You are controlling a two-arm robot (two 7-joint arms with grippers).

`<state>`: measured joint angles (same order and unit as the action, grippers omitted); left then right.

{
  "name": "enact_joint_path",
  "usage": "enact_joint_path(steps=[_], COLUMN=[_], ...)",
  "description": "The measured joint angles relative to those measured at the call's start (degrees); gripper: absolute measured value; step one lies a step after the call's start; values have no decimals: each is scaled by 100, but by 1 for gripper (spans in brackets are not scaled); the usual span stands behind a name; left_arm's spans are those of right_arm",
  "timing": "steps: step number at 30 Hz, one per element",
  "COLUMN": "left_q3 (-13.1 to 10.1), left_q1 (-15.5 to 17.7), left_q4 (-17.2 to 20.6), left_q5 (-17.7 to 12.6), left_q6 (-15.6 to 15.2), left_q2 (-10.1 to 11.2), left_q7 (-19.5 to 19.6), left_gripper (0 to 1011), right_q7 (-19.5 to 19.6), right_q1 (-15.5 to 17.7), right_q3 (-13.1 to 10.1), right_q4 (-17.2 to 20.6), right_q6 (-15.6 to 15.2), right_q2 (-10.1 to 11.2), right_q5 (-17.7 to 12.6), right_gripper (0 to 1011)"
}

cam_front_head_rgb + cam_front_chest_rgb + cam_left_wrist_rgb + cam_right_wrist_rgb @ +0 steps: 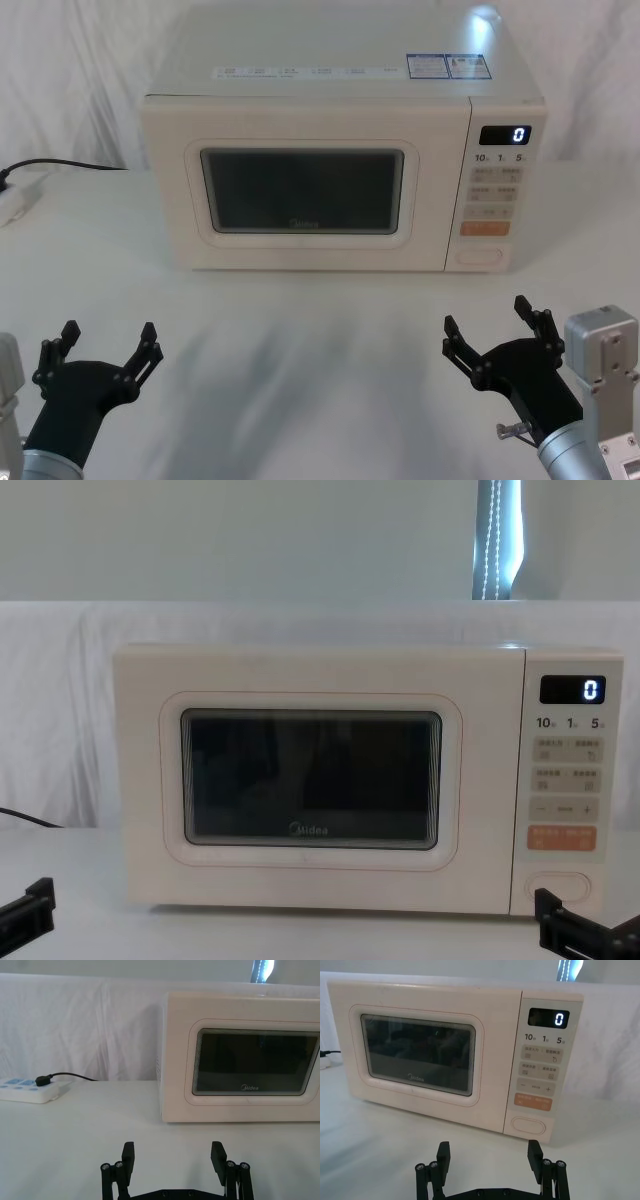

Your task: Press the button to open the microwave door with one hand; close the microwave door with the other hand.

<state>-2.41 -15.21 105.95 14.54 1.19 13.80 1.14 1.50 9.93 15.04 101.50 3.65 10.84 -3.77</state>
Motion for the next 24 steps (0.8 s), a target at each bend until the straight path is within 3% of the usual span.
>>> enact_joint_path(steps=[24], left_q3=[0], left_q1=[0], left_q4=[0], left_q5=[0], left_q6=[0], left_q2=[0], left_q7=[0], left_gripper=[1001], right_q7=[0], right_q1=[0], right_q3=[0], right_q4=[0], right_q6=[0], right_q2=[0], right_q5=[0], right_gripper=[1002])
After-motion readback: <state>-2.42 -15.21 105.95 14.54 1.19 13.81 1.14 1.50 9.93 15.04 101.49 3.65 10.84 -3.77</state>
